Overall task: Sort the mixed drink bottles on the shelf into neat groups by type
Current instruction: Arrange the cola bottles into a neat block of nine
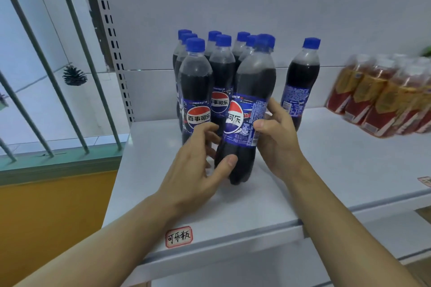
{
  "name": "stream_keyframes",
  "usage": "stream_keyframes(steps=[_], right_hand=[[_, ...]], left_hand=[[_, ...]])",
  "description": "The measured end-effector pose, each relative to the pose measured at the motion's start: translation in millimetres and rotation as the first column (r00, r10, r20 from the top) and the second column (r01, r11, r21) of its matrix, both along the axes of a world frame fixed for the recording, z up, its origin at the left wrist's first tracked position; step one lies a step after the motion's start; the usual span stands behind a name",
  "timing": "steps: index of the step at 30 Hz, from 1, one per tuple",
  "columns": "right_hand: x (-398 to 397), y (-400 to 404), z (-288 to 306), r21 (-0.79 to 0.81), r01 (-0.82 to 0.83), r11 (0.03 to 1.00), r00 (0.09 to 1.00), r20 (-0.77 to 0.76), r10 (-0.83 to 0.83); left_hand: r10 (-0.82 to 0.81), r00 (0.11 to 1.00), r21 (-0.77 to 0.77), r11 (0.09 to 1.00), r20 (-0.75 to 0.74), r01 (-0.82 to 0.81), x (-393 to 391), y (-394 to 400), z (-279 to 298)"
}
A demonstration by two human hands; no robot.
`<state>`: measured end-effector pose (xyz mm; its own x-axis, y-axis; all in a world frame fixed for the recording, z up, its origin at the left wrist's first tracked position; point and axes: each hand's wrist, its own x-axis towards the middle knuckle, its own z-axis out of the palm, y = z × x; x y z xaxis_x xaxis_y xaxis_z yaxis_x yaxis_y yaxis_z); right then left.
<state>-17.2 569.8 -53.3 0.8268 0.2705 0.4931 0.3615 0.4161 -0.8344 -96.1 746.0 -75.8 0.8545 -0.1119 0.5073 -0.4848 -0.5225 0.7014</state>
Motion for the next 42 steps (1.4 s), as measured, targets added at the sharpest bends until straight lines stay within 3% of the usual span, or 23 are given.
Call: stream_keyframes(steps=[3, 6, 13, 17, 20, 23, 26, 29, 31, 42], right_hand=[[-0.4, 1.1, -1.9, -0.005, -0.13, 0.992, 0.991, -0.031, 0.129], [0.2, -1.0, -6.2, -0.064, -0.147, 0.987, 0.988, -0.054, 0.143], [-5.9, 8.7, -7.6, -0.247, -0.009, 0.969, 1.0, 0.026, 0.016], [-5.6, 8.4, -4.0, -0.18, 0.064, 0.982, 0.994, 0.101, -0.047], [11.5, 1.3, 14.2, -0.193, 0.109, 0.975, 0.99, 0.11, -0.089], [31.3, -1.5, 35.5, -0.401, 0.191, 0.896, 0.976, 0.179, -0.127], [44.3, 1.4, 24.7, -0.49, 0.187, 0.852, 0.976, 0.192, -0.104], [48.5, 2.2, 7.7, -0.469, 0.188, 0.863, 0.972, 0.217, -0.094], [50.8, 1.1, 4.4, -0.479, 0.211, 0.852, 0.966, 0.233, -0.108], [36.8, 4.8, -6.1, -0.385, 0.322, 0.865, 0.942, 0.221, -0.252]], left_hand=[[-0.216, 0.962, -0.112, 0.974, -0.166, 0.199, 2.8, 3.9, -0.8], [-0.222, 0.956, -0.128, 0.971, -0.194, 0.2, 5.5, 7.3, -2.7], [-0.023, 1.0, -0.126, 0.992, -0.007, 0.021, 3.4, -2.0, -3.5], [0.011, 0.998, -0.1, 0.995, 0.054, -0.005, 4.5, 1.7, 1.7], [0.229, 0.945, -0.087, 0.973, 0.235, -0.214, 9.0, 11.7, 5.4], [0.424, 0.862, -0.132, 0.906, 0.28, -0.402, 15.5, 21.1, 4.7], [0.476, 0.865, -0.137, 0.878, 0.16, -0.458, 24.1, 28.1, -0.5], [0.401, 0.914, -0.063, 0.912, -0.068, -0.405, 35.6, 35.4, -10.1], [0.356, 0.924, -0.011, 0.933, -0.141, -0.361, 42.4, 39.4, -13.7], [0.333, 0.933, -0.037, 0.939, -0.14, -0.341, 43.9, 39.6, -13.1]])
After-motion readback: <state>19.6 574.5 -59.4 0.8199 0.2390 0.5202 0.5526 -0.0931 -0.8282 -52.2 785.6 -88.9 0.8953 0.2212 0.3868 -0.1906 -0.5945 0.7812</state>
